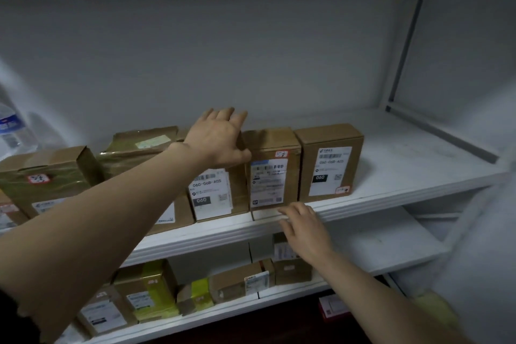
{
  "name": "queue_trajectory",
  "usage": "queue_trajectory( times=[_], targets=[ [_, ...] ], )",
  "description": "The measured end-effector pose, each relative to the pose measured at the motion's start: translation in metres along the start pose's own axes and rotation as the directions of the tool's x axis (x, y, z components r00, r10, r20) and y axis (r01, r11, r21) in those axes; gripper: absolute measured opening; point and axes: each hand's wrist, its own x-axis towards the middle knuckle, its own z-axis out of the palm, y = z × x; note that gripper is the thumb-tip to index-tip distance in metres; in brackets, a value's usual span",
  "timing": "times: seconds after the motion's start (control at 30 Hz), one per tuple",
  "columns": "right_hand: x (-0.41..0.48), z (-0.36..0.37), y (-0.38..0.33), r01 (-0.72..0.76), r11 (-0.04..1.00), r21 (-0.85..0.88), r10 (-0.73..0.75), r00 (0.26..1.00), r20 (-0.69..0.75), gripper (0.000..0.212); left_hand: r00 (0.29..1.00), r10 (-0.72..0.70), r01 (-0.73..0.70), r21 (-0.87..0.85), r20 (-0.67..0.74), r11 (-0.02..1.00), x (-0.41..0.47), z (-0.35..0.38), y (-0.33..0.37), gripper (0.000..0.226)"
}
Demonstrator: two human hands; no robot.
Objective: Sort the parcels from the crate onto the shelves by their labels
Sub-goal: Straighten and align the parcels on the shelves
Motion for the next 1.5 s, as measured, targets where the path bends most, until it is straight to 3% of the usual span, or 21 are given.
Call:
queue_trajectory(
  times=[0.13,0.33,0.47,0.93,1.33,1.43,1.5],
  targets=[
    [-0.005,-0.016,0.031,-0.066,0.998,-0.012,0.065,0.996,-0.062,0.032,0.983,0.175,-0.180,-0.108,-0.060,0.978,0.032,-0.010,0.052,0.074],
    [-0.004,-0.030,0.062,-0.068,0.996,-0.054,0.066,0.997,-0.033,0.038,0.934,0.345,-0.336,-0.103,0.090,0.936,0.070,0.001,0.112,0.054],
    [0.001,-0.032,0.068,-0.047,0.993,-0.105,0.050,0.998,0.023,0.048,0.942,0.303,-0.304,-0.018,0.143,0.953,0.080,0.020,0.116,0.047],
    [0.019,-0.029,0.081,-0.027,0.996,-0.087,0.037,0.993,0.111,0.051,0.956,0.275,-0.281,0.059,0.099,0.958,0.088,0.031,0.112,0.039],
    [0.013,-0.030,0.080,0.002,0.998,-0.063,0.004,0.996,0.088,0.055,0.966,0.224,-0.222,-0.032,0.127,0.975,0.080,0.031,0.117,0.049],
    [0.004,-0.033,0.078,0.009,0.999,-0.044,-0.006,0.998,0.058,0.055,0.969,0.246,-0.245,-0.048,0.013,0.968,0.064,0.028,0.123,0.057],
    [-0.005,-0.035,0.077,0.004,1.000,-0.003,-0.004,1.000,-0.009,0.050,0.906,0.335,-0.361,-0.061,-0.258,0.931,0.045,0.034,0.127,0.052]
  ],
)
